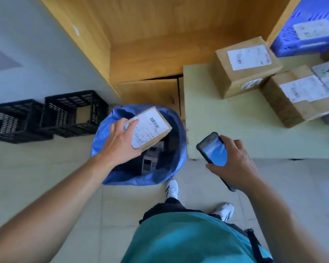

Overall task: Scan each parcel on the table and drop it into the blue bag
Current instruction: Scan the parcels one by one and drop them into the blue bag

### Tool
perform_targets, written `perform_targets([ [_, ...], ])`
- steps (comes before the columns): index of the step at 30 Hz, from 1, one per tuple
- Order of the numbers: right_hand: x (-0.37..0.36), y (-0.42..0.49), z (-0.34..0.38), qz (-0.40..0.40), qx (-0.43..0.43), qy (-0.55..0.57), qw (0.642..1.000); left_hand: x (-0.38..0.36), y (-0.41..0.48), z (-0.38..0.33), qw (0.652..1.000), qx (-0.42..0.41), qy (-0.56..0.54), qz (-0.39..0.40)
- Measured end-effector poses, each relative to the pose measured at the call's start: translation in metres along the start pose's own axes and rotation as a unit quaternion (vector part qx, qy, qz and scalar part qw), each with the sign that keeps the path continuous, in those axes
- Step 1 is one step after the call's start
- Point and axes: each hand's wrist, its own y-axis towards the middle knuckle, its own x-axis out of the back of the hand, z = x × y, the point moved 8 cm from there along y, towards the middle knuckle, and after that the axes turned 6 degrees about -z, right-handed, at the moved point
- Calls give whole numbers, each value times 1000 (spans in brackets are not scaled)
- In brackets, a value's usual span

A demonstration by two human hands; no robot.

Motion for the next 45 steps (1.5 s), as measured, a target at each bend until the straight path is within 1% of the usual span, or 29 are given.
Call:
perform_targets([
  [3,-30,7,46,16,17,-11,1000,-6,-7,57,999,43,-15,-2],
  [5,-39,9,62,21,20,-17,999,-10,-5,78,998,64,-22,-15],
  [7,-51,13,78,26,25,-27,999,-16,-1,105,996,91,-12,-9],
  [9,-54,14,87,29,23,-32,999,-24,1,123,993,121,9,9],
  [12,-57,17,97,26,25,-46,998,-26,3,140,989,147,1,-2],
  [16,-55,22,103,23,23,-42,999,-25,4,145,991,134,17,-10],
  [20,-56,21,105,23,27,-41,999,-24,5,148,991,134,16,-3],
  [24,-53,18,100,14,31,-40,999,-23,8,139,993,117,22,6],
  [28,-42,16,89,3,28,-39,999,-19,15,115,995,95,29,10],
  [33,-19,10,60,-14,18,-12,1000,-8,30,58,998,52,38,0],
  [38,18,1,6,-42,-11,8,999,-1,49,-22,999,0,48,-12],
  [42,57,-11,-51,-76,-34,22,996,-3,63,-103,997,-55,51,-17],
  [45,92,-23,-102,-102,-57,38,992,-11,72,-178,995,-92,47,-15],
])
